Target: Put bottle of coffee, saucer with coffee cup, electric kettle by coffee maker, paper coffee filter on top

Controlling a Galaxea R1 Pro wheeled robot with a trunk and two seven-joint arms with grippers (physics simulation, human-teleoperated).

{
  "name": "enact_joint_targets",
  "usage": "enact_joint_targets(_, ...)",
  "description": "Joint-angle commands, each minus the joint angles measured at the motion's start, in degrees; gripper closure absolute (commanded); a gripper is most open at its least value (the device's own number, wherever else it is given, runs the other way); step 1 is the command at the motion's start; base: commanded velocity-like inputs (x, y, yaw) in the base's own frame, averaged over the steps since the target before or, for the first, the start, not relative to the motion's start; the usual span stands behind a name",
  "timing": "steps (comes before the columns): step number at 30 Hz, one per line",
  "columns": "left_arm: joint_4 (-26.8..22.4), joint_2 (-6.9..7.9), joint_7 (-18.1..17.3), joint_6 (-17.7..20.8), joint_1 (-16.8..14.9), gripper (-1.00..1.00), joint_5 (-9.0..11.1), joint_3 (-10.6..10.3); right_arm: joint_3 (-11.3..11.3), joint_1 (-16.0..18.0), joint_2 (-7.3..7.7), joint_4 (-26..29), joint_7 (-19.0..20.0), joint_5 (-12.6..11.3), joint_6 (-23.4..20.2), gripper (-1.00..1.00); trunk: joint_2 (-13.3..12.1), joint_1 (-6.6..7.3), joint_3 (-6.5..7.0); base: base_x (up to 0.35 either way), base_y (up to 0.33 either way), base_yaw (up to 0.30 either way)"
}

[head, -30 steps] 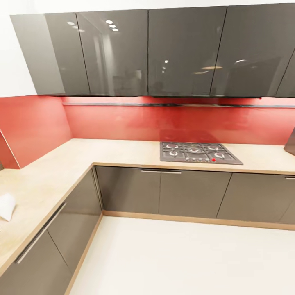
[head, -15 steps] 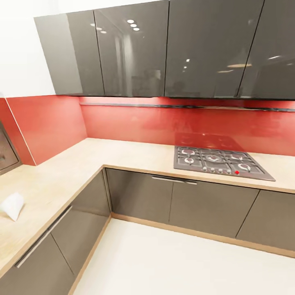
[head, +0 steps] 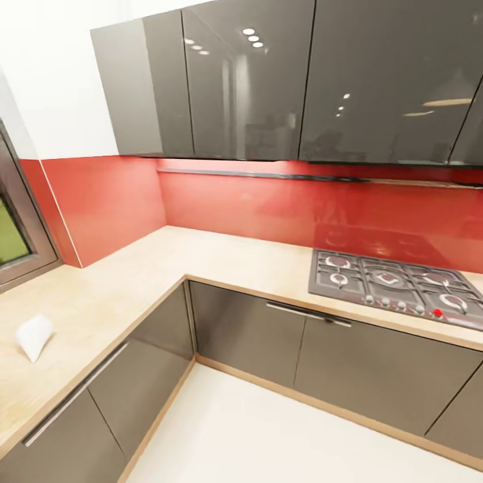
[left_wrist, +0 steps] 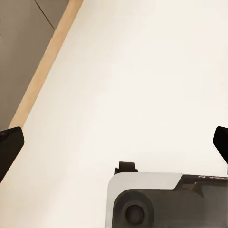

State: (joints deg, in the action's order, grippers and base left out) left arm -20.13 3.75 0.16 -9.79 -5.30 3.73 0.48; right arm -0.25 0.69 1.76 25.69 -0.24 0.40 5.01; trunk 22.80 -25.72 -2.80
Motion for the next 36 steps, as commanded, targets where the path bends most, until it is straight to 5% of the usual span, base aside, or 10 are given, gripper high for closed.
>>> enact_joint_targets(1, 0.03, -0.01, 0.02, -0.17, -0.06, -1.0, 0.39, -0.04, -0.02, 0.06, 0.0, -0.02, -0.01, 0.04, 0.17, -1.0, 0.11, -0.06, -0.12, 0.28, -0.168, 0.276)
enact_joint_targets(19, 0.0, -0.06, 0.02, -0.16, -0.06, -1.0, 0.31, -0.04, -0.02, 0.03, 0.0, -0.02, -0.01, 0.04, 0.17, -1.0, 0.11, -0.06, -0.12, 0.245, -0.198, 0.267)
enact_joint_targets(36, 0.0, -0.06, 0.04, -0.14, -0.06, -1.0, 0.48, -0.04, -0.02, 0.02, 0.0, -0.02, 0.0, 0.04, 0.17, -1.0, 0.11, -0.06, -0.12, 0.077, -0.244, 0.263)
